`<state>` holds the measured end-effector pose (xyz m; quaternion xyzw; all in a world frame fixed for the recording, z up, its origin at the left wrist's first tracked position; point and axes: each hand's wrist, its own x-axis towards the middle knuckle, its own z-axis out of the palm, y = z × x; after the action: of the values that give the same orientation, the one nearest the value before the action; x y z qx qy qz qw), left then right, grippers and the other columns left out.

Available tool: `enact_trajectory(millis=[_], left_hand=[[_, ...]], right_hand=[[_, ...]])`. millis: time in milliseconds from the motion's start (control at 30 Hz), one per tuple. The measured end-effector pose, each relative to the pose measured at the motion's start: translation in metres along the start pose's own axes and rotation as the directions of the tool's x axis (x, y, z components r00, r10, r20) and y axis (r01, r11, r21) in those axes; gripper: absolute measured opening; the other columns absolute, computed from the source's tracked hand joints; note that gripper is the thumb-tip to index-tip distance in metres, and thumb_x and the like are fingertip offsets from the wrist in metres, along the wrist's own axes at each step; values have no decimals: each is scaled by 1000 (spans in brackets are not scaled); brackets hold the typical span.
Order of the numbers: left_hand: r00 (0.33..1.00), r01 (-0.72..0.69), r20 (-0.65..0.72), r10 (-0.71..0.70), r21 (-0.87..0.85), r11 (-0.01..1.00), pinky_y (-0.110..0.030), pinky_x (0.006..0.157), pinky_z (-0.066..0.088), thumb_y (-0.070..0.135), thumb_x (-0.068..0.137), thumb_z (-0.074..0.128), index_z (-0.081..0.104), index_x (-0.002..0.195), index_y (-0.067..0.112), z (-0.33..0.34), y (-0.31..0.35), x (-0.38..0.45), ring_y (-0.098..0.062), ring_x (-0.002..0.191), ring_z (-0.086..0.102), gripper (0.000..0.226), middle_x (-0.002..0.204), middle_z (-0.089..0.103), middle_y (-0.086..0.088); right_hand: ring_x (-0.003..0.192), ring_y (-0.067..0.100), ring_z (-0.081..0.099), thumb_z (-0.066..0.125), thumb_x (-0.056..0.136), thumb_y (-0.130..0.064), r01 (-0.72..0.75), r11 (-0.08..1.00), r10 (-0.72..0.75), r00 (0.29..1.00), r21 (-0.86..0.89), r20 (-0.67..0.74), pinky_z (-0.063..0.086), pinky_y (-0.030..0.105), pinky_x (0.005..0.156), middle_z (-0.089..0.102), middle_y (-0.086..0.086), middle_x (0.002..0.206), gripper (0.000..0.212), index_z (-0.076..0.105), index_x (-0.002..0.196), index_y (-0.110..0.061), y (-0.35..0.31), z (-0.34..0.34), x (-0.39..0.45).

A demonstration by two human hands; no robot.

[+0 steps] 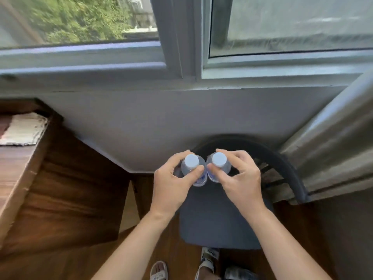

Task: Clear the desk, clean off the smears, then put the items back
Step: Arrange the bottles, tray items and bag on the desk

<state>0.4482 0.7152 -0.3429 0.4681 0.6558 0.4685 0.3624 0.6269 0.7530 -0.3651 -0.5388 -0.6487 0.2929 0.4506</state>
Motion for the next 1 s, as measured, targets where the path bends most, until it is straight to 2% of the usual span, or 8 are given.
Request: enact_trajectory(millis=[167,233,400,467,633,767,867,1000], left_hand=[[986,-89,-151,75,-93,992,-29,91,61,39,75,86,76,118,25,-91,45,-36,-10,108,74,46,111,78,16],[971,-115,-221,87,-119,986,-29,89,62,37,73,86,76,114,24,-129,54,-51,-10,104,75,44,107,79,14],[929,-135,-354,106,-58,989,-14,77,58,22,80,90,75,106,32,-226,58,-91,0,98,74,32,100,77,26],[910,-135,-400,109,-38,990,-12,75,57,23,81,90,76,107,33,-268,55,-107,3,98,73,32,99,77,28],[853,-140,-504,134,27,990,-20,77,62,30,80,90,77,109,35,-376,41,-147,2,98,74,33,101,78,25],[824,-138,-551,133,33,990,-33,82,65,28,81,90,77,108,35,-457,32,-172,-2,98,75,31,101,79,20],[796,-122,-589,143,76,990,-35,84,65,29,81,90,77,107,38,-509,28,-185,-1,99,75,31,102,79,22],[752,-105,-644,140,94,990,-36,85,65,29,82,90,80,111,27,-570,20,-193,-4,101,75,31,103,80,18]], right_hand=[[94,15,61,88,80,-30,157,987,-160,983,47,92,54,37,76,62,-10,96,38,77,116,-24,-89,30,-3],[92,15,62,88,80,-31,202,977,-210,967,72,143,54,39,75,63,-8,95,37,78,115,-25,-124,49,-8],[87,16,61,87,80,-34,307,947,-321,914,93,250,55,40,73,61,-8,90,35,78,114,-28,-203,112,-37],[86,16,62,87,80,-34,324,938,-345,896,121,279,55,40,72,62,-8,90,35,78,113,-29,-234,140,-54],[83,15,63,86,80,-36,323,927,-372,860,192,350,56,41,68,64,-10,89,34,78,112,-29,-309,213,-100],[77,16,62,85,80,-39,325,905,-413,827,275,381,54,45,65,63,-10,84,22,76,99,-46,-368,272,-131],[83,13,65,85,79,-41,329,887,-445,799,324,406,57,43,67,64,-16,87,30,67,96,-59,-405,314,-149],[86,11,61,81,79,-48,329,874,-469,763,358,445,57,44,70,66,-14,92,34,70,112,-47,-444,365,-164]])
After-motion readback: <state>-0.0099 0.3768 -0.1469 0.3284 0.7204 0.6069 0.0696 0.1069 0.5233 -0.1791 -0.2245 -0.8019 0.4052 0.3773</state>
